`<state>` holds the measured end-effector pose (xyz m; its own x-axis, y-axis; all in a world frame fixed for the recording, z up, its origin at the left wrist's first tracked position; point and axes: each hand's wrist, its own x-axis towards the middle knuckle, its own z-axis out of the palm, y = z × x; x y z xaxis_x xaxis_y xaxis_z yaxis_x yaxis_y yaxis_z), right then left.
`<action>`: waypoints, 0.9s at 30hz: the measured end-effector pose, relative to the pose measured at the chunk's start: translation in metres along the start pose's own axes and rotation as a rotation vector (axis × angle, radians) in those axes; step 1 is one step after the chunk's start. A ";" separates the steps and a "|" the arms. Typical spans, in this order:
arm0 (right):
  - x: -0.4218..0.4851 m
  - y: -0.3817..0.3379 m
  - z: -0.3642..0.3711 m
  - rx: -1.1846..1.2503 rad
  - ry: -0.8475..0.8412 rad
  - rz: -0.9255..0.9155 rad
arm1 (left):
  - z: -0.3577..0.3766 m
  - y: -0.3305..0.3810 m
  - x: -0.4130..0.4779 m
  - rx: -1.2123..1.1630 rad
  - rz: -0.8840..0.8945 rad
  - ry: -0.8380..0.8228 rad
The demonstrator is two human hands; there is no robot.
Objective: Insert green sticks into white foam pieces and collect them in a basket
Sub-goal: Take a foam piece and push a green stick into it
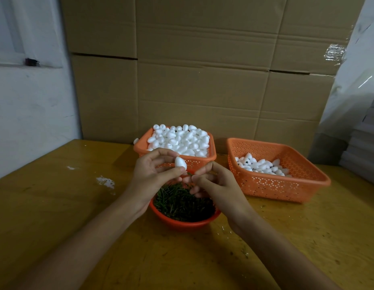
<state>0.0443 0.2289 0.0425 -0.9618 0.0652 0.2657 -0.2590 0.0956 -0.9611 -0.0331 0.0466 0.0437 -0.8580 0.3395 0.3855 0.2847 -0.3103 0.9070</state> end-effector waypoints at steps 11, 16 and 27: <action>0.000 0.000 -0.001 0.003 -0.008 -0.014 | 0.000 -0.001 0.000 0.019 0.018 -0.007; 0.001 0.002 -0.002 -0.044 -0.065 -0.046 | -0.001 -0.002 0.000 0.043 0.010 -0.031; 0.004 0.015 -0.002 -0.187 -0.124 -0.140 | -0.004 -0.004 0.002 0.082 -0.009 -0.092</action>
<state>0.0368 0.2329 0.0297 -0.9244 -0.0828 0.3724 -0.3803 0.2777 -0.8822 -0.0379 0.0447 0.0398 -0.8191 0.4231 0.3874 0.3143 -0.2339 0.9200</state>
